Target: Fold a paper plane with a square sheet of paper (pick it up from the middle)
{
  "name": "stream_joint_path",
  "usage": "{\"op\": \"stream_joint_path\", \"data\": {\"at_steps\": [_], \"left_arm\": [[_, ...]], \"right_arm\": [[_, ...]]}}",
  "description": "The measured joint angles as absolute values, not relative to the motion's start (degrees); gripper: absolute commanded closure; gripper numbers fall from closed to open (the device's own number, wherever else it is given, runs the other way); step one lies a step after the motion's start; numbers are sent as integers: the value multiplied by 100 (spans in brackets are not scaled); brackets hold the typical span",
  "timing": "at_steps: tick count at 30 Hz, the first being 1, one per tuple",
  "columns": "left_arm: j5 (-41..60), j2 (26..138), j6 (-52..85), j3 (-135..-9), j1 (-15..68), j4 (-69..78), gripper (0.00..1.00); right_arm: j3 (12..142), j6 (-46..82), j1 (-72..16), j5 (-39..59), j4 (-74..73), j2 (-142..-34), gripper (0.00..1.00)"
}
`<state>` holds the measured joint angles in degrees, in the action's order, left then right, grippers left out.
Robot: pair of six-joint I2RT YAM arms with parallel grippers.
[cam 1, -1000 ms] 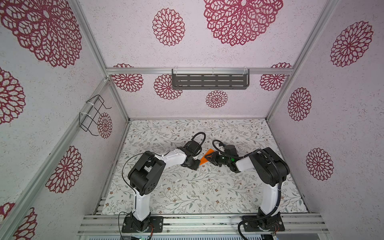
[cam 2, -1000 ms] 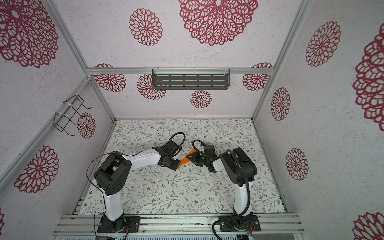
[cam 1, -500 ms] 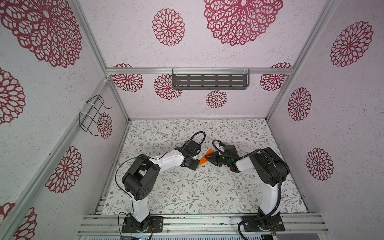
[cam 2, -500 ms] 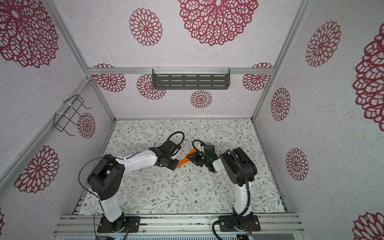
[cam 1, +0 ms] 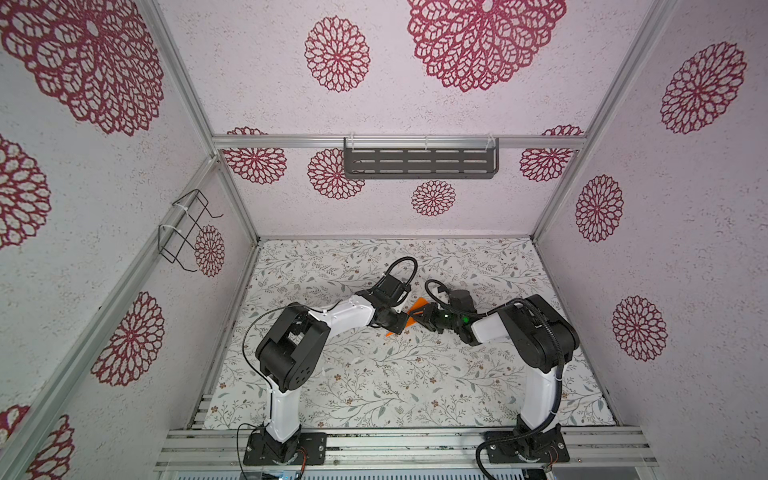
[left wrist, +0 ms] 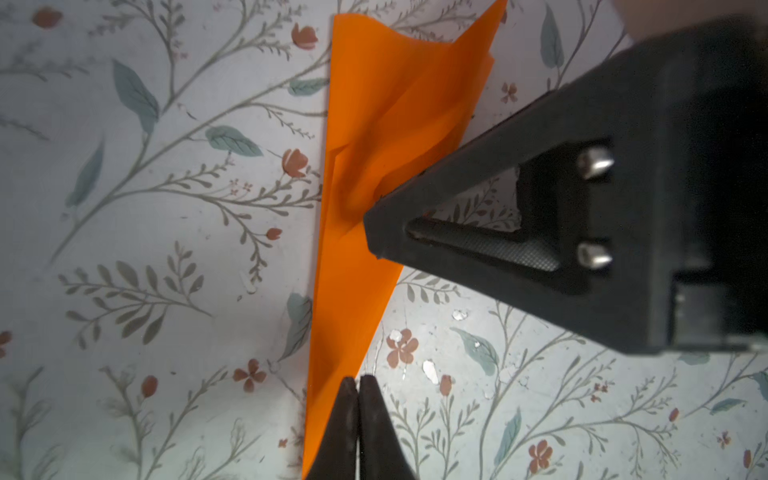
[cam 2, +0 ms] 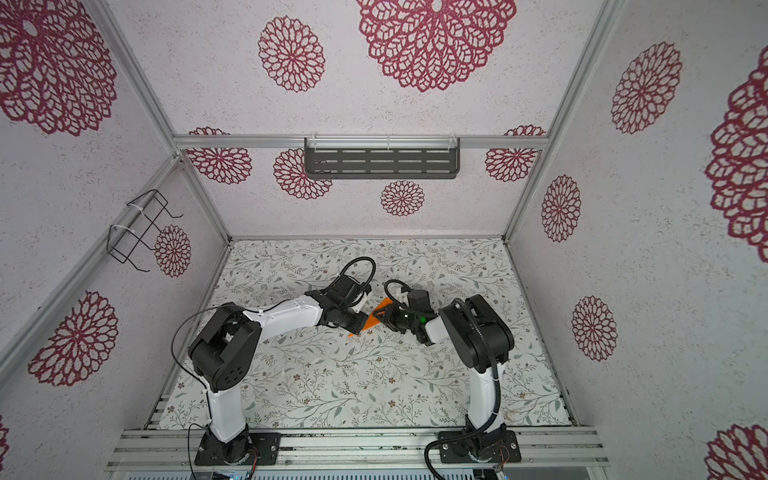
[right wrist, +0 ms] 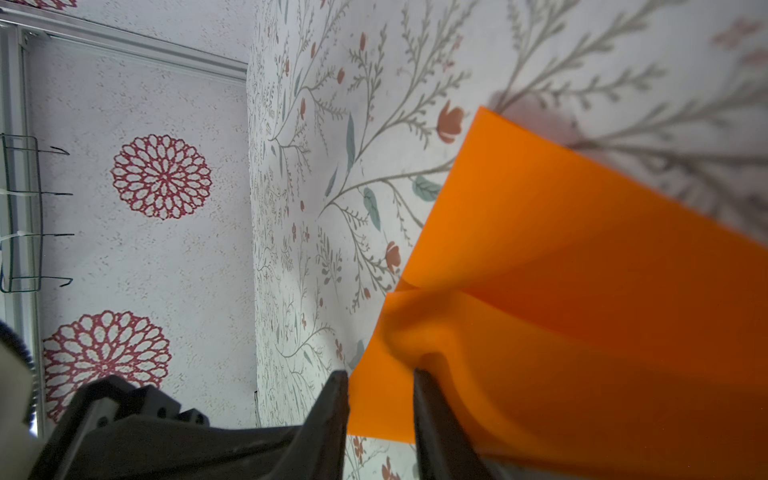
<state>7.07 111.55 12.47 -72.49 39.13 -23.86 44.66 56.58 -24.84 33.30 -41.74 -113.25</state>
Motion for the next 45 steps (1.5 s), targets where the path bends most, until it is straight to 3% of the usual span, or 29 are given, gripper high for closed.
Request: {"op": "stream_joint_path", "data": {"at_steps": [19,45], "left_arm": [[526,11450,1160,-7288,3964,-2408,100],[108,10488,1142,-6525,3948,-3072,100]], "right_arm": [[4464,5660,-2477,3328,-4165,-11325,69],[4469,5592,-2486,3332,-4117,-11323,70]]}}
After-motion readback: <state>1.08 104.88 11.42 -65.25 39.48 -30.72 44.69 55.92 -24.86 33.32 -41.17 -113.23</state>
